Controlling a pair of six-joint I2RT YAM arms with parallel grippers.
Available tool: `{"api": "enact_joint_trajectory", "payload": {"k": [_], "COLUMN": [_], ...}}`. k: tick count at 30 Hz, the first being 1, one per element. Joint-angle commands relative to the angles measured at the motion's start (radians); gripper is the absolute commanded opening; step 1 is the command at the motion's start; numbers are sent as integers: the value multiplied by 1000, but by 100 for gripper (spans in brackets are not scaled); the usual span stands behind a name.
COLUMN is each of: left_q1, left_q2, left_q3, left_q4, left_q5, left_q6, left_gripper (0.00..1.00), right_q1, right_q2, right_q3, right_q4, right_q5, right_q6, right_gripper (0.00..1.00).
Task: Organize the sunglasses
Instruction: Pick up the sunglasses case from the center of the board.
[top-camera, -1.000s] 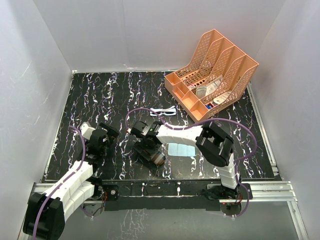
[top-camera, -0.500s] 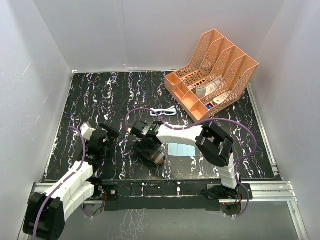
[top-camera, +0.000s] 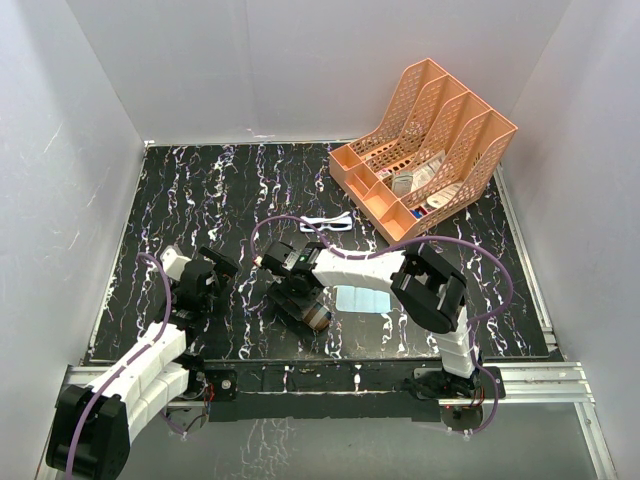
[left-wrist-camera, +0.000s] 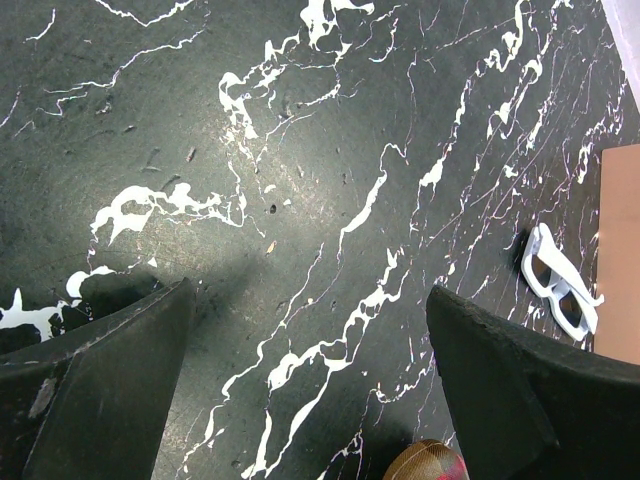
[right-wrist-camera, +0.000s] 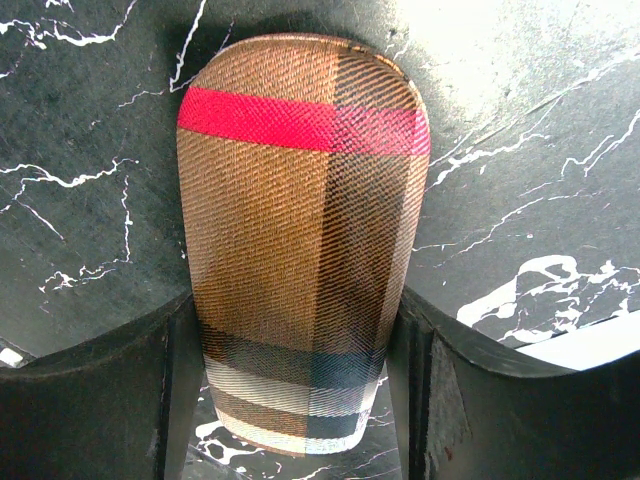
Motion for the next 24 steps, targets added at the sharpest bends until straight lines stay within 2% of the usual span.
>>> {"api": "enact_joint_trajectory", "payload": {"k": [1,9,17,20,24], "left_q1": [8,9,8,9,8], "left_q2": [-13,-5,13,19,78], "left_q3": [-6,0,6,8,36], "left_q4": [1,5,23,62,111], "left_q5": [8,10,47,95,179], "left_q6": [5,8,-2,10,19], "left_gripper": [99,99,99,99,99], "right_q1": [8,8,5,-10,-61], "right_q2": [37,-104,-301,-398,-567], "right_q3": [-6,-8,-94,-163,-290], "right_q4": [17,77,209,303,525], "right_q5": [-68,-60,-75,-108,-199], "right_q6": [31,68,100,114,167], "right_gripper": [0,0,0,0,0]}}
